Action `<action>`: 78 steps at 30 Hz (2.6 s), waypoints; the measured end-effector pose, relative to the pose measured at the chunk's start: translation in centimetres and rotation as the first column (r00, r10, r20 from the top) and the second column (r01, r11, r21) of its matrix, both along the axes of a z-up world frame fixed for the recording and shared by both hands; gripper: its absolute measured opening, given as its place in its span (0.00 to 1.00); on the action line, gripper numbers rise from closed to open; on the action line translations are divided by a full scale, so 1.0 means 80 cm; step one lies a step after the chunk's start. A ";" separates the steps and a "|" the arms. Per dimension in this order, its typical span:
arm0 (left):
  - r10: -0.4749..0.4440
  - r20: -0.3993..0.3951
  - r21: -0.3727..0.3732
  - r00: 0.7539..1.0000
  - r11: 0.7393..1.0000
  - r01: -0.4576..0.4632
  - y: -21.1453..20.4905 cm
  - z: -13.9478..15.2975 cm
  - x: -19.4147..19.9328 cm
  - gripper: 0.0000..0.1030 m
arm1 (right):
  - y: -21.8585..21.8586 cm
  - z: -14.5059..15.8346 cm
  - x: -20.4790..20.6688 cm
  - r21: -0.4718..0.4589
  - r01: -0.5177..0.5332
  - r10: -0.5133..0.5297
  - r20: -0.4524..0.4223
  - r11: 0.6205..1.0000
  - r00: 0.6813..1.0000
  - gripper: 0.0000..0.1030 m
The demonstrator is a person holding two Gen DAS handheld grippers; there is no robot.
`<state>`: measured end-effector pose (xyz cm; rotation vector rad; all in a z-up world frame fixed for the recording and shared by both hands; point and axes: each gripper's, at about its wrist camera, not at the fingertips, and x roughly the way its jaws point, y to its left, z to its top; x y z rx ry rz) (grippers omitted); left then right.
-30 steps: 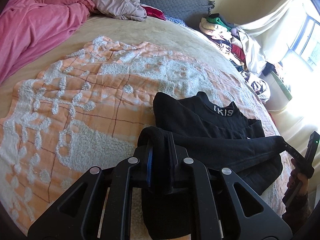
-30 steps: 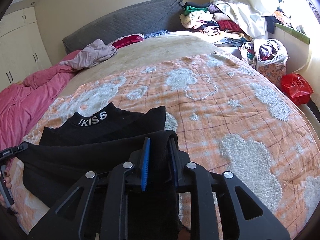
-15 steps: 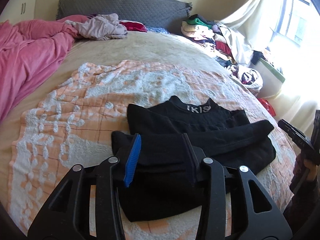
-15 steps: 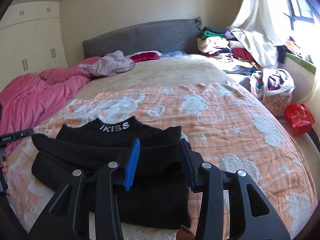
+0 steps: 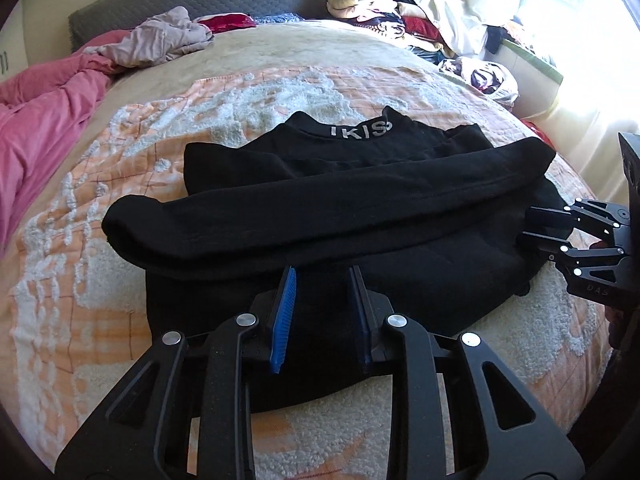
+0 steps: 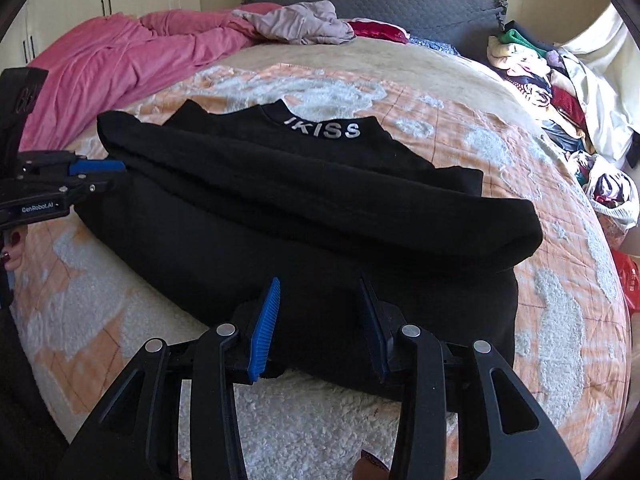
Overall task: Fold small clothes
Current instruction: 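Lower the hem onto the shirt near the collar and open both grippers, then move both grippers to the folded edge of the shirt, then close both grippers on the folded edge and lift it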
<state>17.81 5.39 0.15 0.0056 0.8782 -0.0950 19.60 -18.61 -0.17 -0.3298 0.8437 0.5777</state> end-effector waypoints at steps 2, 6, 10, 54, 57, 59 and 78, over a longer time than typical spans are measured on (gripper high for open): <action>0.013 -0.010 -0.014 1.000 1.000 -0.013 0.004 -0.006 0.003 0.19 | -0.002 -0.005 0.007 -0.001 0.016 -0.016 -0.007 1.000 1.000 0.37; 0.019 -0.002 -0.004 1.000 1.000 -0.019 0.005 -0.010 0.012 0.20 | -0.004 -0.009 0.019 0.012 0.028 -0.028 -0.006 1.000 1.000 0.37; 0.033 -0.007 0.002 0.999 0.999 -0.033 0.011 -0.013 0.028 0.20 | -0.005 -0.014 0.037 0.039 0.032 -0.031 -0.035 0.999 0.999 0.37; 0.255 0.063 -0.143 0.965 0.959 -0.244 0.117 0.013 0.092 0.02 | -0.110 0.027 0.153 0.321 0.282 -0.300 0.004 0.904 0.954 0.06; 0.261 0.092 -0.144 0.961 0.958 -0.246 0.114 0.030 0.095 0.02 | -0.125 0.042 0.152 0.380 0.300 -0.334 0.025 0.875 0.942 0.06; 0.270 0.111 -0.133 0.956 0.958 -0.255 0.112 0.035 0.098 0.02 | -0.129 0.042 0.154 0.378 0.311 -0.347 0.027 0.872 0.938 0.06; 0.308 0.036 -0.029 0.951 0.951 -0.307 0.106 -0.004 0.105 0.01 | -0.122 0.003 0.164 0.209 0.416 -0.426 0.003 0.885 0.905 0.25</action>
